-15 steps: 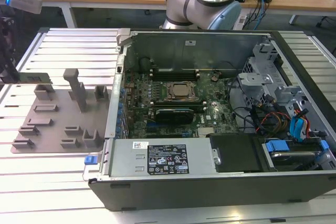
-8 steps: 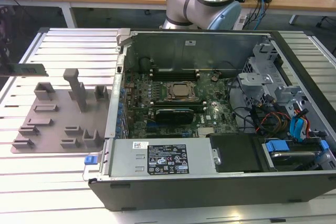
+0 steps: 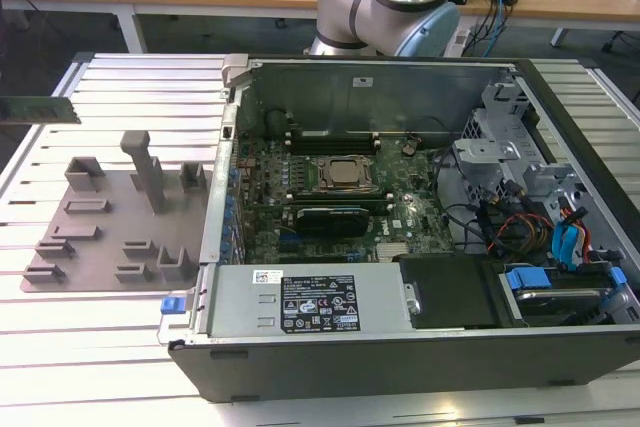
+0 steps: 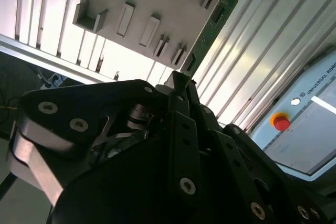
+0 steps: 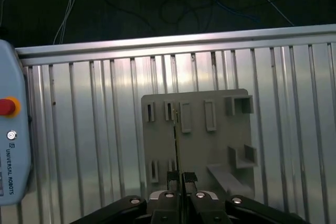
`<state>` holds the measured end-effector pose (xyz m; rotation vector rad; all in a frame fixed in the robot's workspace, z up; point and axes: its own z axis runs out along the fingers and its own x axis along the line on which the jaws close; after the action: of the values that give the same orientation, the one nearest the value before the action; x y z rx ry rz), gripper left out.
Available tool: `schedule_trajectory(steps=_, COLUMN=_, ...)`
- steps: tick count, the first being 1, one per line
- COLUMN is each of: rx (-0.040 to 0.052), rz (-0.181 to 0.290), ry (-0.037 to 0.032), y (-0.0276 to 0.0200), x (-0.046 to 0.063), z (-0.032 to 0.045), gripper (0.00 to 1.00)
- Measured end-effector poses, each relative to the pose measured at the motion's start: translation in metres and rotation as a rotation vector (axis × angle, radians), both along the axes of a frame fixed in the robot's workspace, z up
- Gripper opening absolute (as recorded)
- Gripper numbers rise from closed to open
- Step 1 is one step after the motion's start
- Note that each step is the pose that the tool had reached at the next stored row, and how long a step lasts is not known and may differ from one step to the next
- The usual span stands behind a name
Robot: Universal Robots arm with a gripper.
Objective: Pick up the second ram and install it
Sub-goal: 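Pick up the second ram and move it above second insertion slot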
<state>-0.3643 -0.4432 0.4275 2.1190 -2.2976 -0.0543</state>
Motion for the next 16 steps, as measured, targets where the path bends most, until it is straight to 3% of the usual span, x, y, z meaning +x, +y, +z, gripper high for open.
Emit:
schedule_trajectory(steps=6, rx=0.0027, rz=0.0, ry=0.0, y=0.0, x=0.0, z=0.0203, gripper=0.14)
schedule_trajectory(steps=7, rx=0.0085, rz=0.0, ry=0.0, y=0.0, x=0.0, z=0.021, gripper=0.14)
schedule_trajectory(steps=12, rx=0.0087, rz=0.0, ry=0.0, y=0.0, x=0.0, z=0.021, gripper=0.14)
schedule_trajectory(steps=16, rx=0.0086, rz=0.011, ry=0.0002, y=0.0025, x=0.023, z=0.0198, gripper=0.14)
